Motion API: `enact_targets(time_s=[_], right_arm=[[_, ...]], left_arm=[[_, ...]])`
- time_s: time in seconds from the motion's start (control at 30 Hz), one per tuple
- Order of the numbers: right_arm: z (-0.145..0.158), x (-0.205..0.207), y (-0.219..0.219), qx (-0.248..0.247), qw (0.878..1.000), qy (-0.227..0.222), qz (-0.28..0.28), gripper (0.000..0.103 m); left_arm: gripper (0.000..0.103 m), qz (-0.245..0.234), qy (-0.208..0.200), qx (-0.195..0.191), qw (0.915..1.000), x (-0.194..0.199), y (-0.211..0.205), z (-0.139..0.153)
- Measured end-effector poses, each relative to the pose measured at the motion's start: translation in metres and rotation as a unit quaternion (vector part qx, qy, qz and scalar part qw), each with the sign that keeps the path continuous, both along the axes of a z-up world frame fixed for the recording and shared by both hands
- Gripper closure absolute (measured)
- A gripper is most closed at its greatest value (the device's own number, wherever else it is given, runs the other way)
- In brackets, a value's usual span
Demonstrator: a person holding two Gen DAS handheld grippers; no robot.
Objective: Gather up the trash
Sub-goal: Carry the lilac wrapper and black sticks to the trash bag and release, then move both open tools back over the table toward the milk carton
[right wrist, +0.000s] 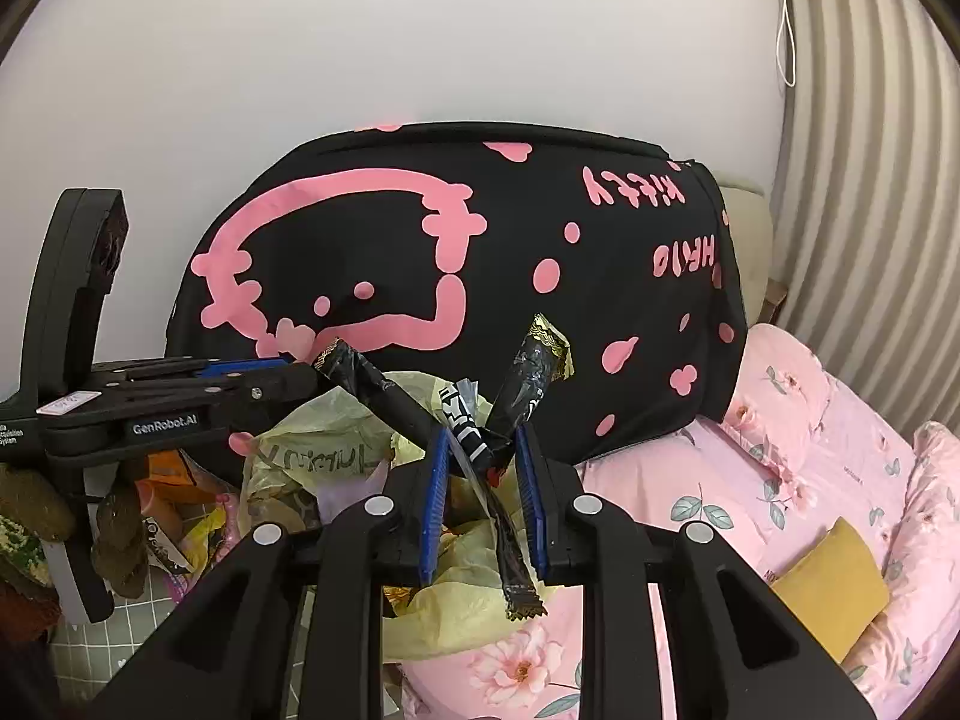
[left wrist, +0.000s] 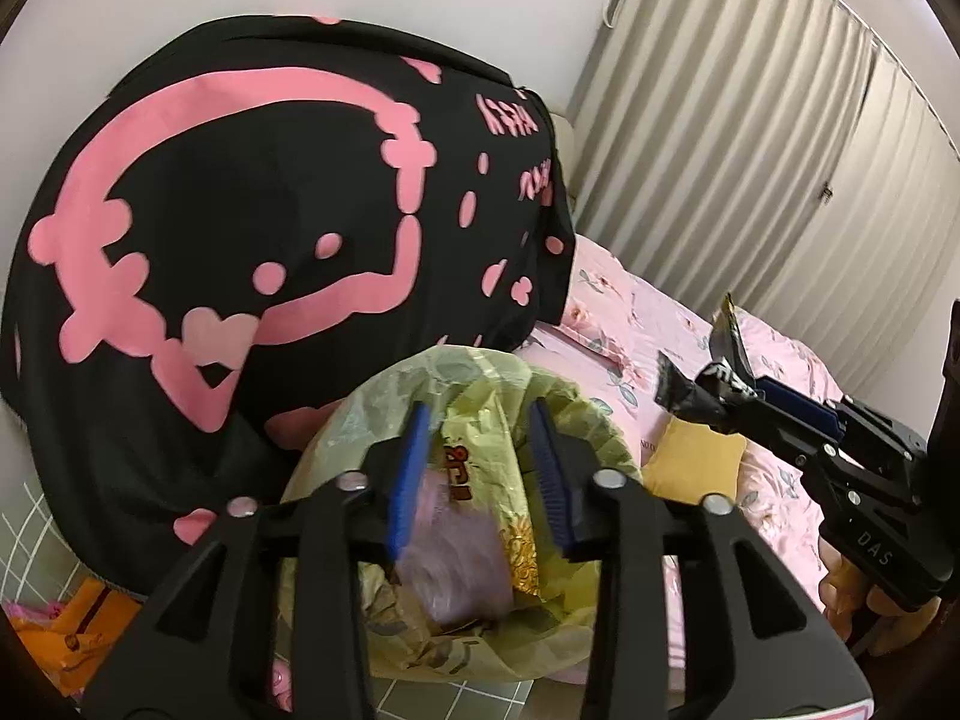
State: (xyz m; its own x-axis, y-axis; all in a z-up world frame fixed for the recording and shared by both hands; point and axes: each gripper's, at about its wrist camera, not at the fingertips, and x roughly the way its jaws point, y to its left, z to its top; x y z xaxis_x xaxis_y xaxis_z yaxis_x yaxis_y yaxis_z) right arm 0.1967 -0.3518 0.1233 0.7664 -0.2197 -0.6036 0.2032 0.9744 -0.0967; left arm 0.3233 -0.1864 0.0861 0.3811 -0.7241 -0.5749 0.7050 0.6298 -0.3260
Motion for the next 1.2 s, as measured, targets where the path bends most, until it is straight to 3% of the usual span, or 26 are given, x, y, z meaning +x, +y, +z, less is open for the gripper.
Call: enact_targets(time_s=[0.27,0.5,0.67,0.87,1.1,1.2], right_arm=[[-0.014,0.019,0.001,0.040,0.999,0.008,0.013,0.080],[-0.037,0.041,0.003,0.054,0.998,0.024,0.022,0.080],[-0.050,0.047,0.010,0.062,0.997,0.028,0.036,0.065],[-0.051,0.044,0.026,0.038,0.998,0.026,0.053,0.062],[-0.050,0.032,0.052,0.024,0.996,0.007,0.083,0.062],[-0.050,0.026,0.066,0.023,0.995,-0.007,0.101,0.062]], left_arm=[[0.066,0.051,0.004,0.017,0.9986,0.000,0.028,-0.005],[0.066,0.073,0.028,0.029,0.9965,-0.012,0.060,-0.028],[0.066,0.095,0.046,0.042,0.9935,-0.017,0.082,-0.047],[0.066,0.123,0.050,0.043,0.9901,-0.024,0.106,-0.055],[0.065,0.157,0.022,0.059,0.9855,-0.040,0.129,-0.053],[0.065,0.179,-0.014,0.072,0.9811,-0.054,0.145,-0.050]])
